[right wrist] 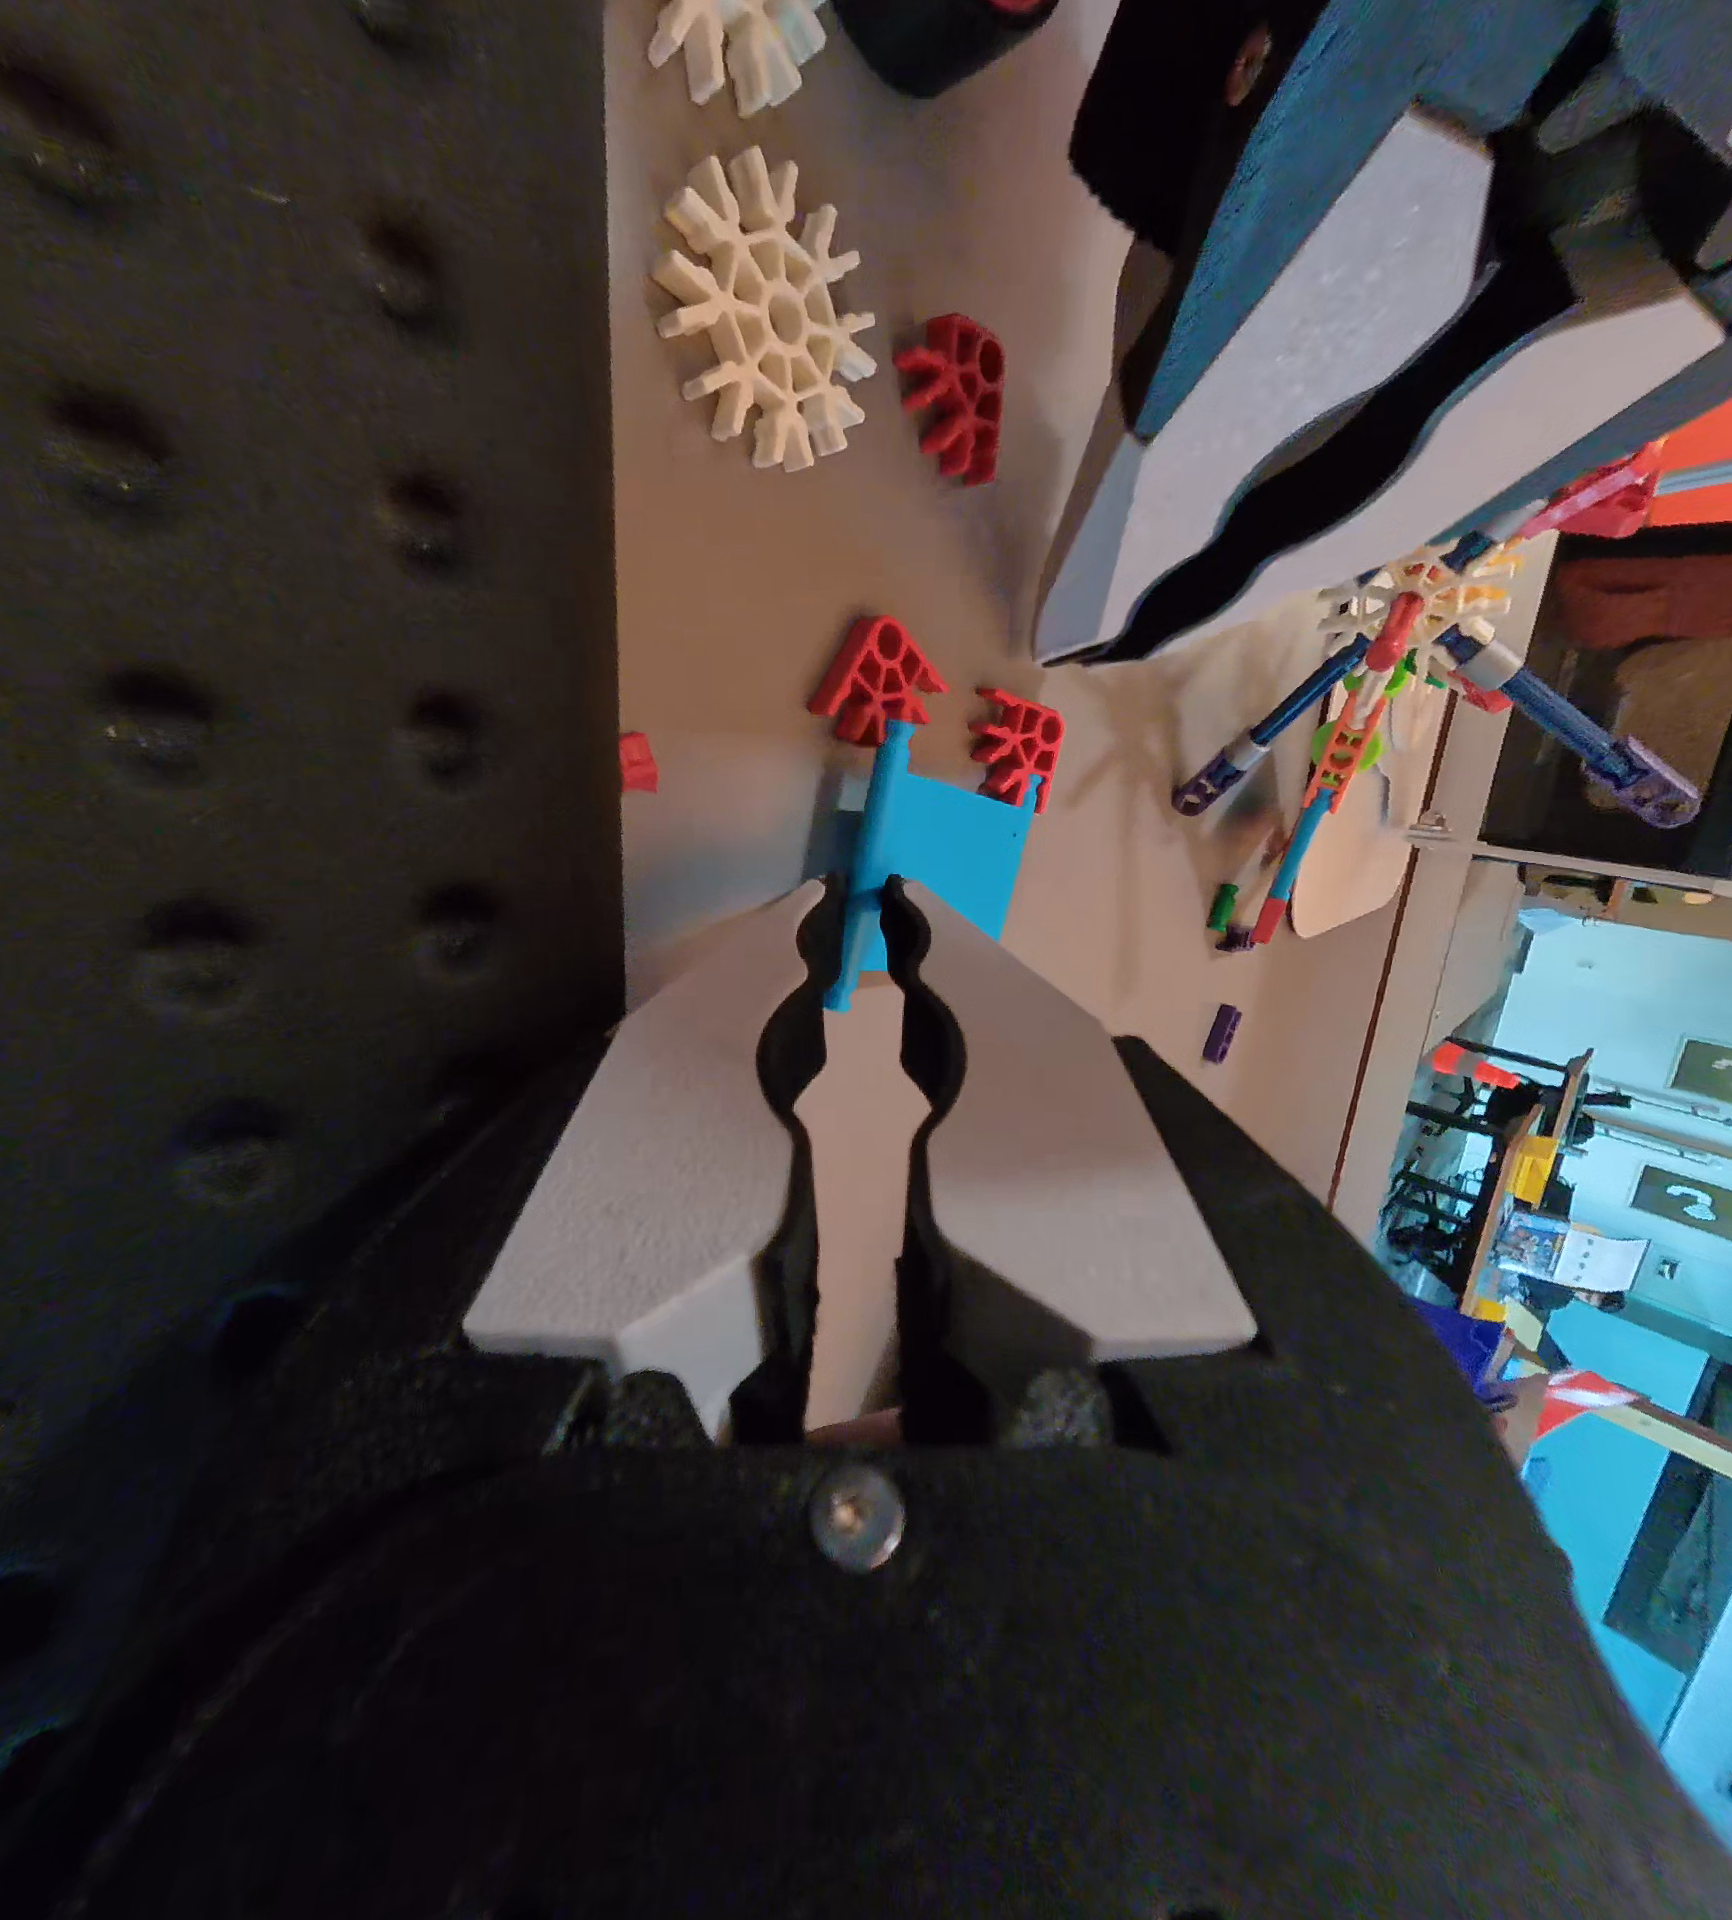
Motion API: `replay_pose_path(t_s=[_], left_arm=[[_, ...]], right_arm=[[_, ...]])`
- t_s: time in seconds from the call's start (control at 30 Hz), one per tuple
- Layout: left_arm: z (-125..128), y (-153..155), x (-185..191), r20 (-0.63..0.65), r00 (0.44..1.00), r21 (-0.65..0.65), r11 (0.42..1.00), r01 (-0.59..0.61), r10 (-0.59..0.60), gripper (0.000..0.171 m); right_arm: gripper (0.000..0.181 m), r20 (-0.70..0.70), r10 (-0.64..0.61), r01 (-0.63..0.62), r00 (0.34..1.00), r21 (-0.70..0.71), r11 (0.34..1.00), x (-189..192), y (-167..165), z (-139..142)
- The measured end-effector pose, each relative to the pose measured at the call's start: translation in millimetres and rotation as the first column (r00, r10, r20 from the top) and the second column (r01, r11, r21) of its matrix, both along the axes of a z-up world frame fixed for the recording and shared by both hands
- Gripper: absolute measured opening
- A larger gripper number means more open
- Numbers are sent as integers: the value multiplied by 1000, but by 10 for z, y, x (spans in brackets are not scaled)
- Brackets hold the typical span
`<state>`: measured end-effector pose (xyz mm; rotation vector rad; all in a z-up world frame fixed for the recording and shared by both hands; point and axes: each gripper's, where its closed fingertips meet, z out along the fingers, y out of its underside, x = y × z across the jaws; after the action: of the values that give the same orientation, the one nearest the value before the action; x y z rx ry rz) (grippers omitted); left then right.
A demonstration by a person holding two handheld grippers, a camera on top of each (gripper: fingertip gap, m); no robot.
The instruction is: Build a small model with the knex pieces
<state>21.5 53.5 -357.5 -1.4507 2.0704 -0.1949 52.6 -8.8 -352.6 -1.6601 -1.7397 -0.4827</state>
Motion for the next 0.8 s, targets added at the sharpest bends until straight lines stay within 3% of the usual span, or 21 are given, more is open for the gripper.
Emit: replay_pose_path(t_s=[0.8], left_arm=[[-25,-58,231,55,998,18,999,37,-38,4]], right_arm=[[6,18,-54,55,998,-90,994,-114,-149,-41]])
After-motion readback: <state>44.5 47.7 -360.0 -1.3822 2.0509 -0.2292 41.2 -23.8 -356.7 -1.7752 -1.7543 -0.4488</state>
